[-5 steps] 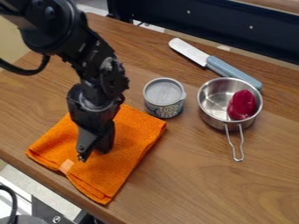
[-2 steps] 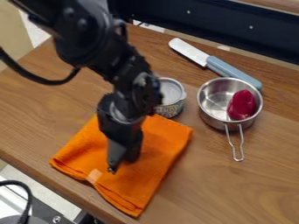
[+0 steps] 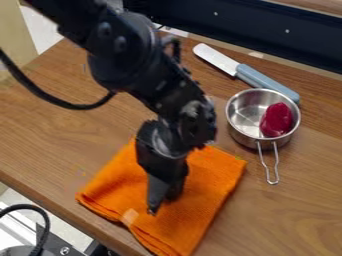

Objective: Moved the orange towel to the lower part of the table

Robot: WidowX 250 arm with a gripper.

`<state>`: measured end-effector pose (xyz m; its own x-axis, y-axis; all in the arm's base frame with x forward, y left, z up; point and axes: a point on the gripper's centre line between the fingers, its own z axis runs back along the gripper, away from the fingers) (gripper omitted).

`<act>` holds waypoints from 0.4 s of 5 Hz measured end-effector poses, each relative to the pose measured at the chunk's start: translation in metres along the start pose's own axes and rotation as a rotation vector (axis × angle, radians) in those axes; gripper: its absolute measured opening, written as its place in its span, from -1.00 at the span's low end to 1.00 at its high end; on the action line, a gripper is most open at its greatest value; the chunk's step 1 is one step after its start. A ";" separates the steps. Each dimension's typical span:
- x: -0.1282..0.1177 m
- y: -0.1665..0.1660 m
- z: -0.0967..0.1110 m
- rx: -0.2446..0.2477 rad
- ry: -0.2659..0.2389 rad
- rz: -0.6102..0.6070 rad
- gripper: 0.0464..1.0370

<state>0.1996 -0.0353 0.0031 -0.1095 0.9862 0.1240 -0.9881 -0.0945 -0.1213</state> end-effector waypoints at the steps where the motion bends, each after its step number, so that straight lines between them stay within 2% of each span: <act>1: -0.012 0.000 0.005 0.012 0.012 0.007 -0.99; 2: -0.012 -0.002 0.007 0.023 0.020 0.019 -0.99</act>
<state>0.2017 -0.0479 0.0083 -0.1264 0.9867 0.1022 -0.9881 -0.1162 -0.1004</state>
